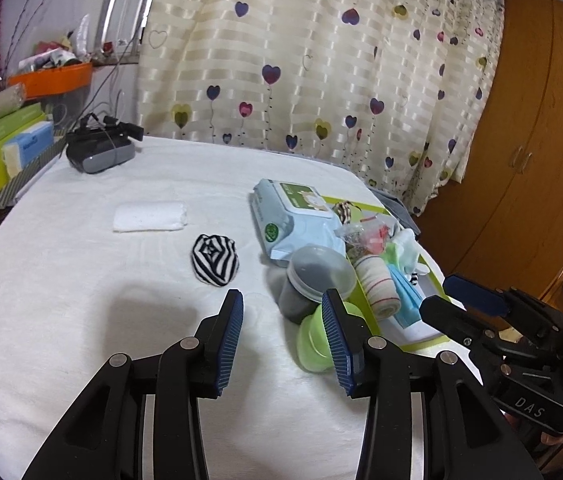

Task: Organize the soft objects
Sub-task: 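Withdraw both grippers from the box toward the striped sock on the bed, then grasp the black-and-white striped sock with the left gripper, then grasp the white rolled towel with the right gripper while the left holds the sock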

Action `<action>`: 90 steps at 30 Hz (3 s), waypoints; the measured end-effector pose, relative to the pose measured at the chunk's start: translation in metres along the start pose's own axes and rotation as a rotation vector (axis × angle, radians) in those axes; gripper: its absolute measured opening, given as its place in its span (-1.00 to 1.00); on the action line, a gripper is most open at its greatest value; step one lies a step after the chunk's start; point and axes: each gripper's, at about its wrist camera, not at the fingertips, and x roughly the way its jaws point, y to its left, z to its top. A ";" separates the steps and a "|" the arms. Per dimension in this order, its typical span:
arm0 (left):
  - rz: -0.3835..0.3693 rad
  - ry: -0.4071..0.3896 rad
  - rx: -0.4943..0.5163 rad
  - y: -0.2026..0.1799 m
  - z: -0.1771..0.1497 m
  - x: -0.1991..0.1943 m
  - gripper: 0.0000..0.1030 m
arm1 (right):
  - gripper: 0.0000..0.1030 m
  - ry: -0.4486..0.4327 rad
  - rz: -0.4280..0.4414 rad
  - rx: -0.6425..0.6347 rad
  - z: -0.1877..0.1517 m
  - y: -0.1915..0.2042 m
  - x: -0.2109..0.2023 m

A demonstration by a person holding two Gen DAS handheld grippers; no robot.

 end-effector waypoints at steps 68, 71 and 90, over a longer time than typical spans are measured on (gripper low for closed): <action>0.202 0.092 -0.009 0.077 0.037 0.080 -0.82 | -0.11 0.077 0.085 -0.099 0.060 0.027 0.083; 0.217 0.080 -0.022 0.087 0.035 0.073 -0.82 | -0.11 0.093 0.089 -0.135 0.065 0.035 0.093; 0.273 0.018 -0.123 0.151 0.034 0.047 -0.83 | -0.11 0.237 0.250 -0.590 0.103 0.108 0.179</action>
